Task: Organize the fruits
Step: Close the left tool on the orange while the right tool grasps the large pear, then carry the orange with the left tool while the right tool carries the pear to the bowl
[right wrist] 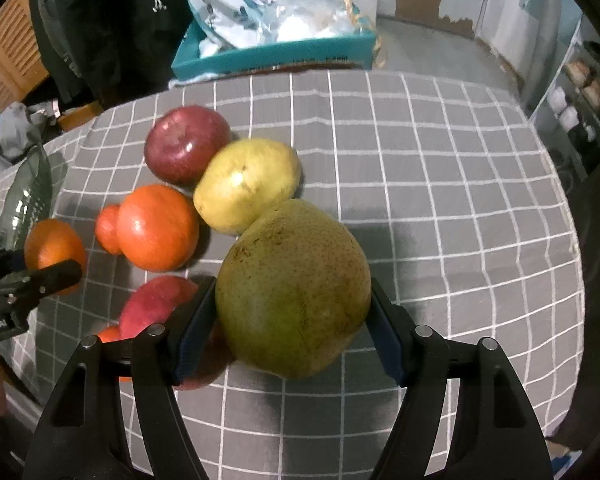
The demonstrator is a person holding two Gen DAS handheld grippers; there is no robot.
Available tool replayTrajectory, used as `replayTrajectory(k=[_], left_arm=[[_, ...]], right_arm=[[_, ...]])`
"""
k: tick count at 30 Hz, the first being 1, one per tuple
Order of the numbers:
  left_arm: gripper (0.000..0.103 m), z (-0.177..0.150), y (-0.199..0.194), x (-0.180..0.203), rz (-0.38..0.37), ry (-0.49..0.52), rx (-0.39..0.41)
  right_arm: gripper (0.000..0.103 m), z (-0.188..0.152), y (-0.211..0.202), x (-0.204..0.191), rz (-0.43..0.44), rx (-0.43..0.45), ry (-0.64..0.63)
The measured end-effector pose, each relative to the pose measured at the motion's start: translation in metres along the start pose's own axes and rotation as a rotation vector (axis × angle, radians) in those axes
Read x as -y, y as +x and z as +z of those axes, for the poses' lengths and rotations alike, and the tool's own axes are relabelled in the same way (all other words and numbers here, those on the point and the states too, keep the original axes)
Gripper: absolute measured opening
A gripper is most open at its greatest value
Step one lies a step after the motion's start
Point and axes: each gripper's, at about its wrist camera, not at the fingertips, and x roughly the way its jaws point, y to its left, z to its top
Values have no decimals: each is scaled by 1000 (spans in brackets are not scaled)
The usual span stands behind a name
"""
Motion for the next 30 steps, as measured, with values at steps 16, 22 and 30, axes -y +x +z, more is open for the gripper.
replayTrajectory(k=[16,22,30], left_arm=[[65,4,-63,-2,41,22,160],[65,6,-85,-3,49,23,212],[65,5,-111,-4,54,26,280]], right_arm=[[71,10,-59,-21,-60,178,-51],[71,12,-78,-25,-62,225,-52],[71,16,-107,-33,-61,294,-61]])
